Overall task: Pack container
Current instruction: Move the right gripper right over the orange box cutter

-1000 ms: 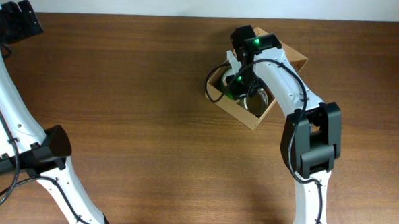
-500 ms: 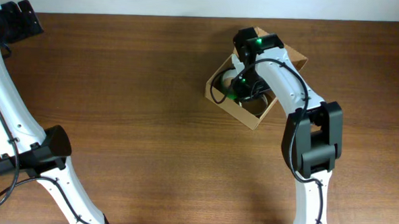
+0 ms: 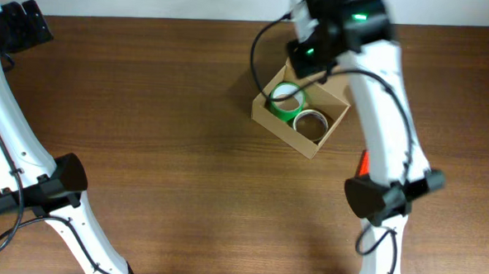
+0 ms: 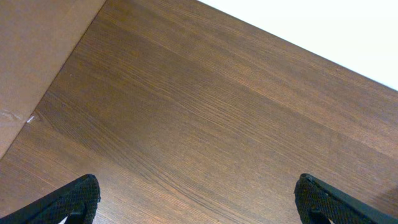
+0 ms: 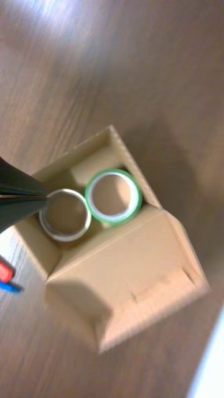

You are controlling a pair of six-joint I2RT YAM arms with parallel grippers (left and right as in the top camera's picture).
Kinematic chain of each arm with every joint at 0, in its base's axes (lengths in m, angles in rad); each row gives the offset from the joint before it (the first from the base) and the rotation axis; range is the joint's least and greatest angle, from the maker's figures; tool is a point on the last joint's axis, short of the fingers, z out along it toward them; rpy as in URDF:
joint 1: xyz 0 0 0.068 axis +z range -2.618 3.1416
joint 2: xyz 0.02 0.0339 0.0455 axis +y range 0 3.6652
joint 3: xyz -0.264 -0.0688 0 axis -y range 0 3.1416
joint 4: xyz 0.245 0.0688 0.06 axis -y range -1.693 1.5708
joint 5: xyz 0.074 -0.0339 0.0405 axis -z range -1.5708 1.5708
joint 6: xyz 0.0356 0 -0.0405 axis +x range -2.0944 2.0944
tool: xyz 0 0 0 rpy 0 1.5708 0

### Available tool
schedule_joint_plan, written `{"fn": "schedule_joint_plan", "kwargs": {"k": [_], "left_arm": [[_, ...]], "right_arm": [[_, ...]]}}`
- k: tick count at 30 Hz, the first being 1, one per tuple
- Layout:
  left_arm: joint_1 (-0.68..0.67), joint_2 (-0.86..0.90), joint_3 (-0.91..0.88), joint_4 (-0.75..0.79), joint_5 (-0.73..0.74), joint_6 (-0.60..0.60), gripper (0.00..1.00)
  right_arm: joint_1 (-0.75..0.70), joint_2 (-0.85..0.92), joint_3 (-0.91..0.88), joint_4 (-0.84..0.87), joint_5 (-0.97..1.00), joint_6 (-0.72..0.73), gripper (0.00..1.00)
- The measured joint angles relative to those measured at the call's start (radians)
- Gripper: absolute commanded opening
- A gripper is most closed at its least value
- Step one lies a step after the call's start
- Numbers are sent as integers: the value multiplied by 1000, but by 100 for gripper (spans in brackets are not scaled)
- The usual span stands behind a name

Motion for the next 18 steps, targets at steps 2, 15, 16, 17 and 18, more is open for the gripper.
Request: {"fn": "schedule_joint_plan", "kwargs": {"k": [2, 15, 16, 17, 18], "left_arm": [[0, 0, 0, 0, 0, 0, 100], [0, 0, 0, 0, 0, 0, 100], [0, 0, 0, 0, 0, 0, 100], [0, 0, 0, 0, 1, 0, 100], [0, 0, 0, 0, 2, 0, 100]], "right_arm": [[0, -35, 70, -37, 24, 13, 4], [0, -521, -348, -19, 196, 88, 8], [0, -607, -423, -13, 222, 99, 9], [0, -672, -475, -6, 244, 107, 9], [0, -753, -534, -8, 269, 121, 9]]}}
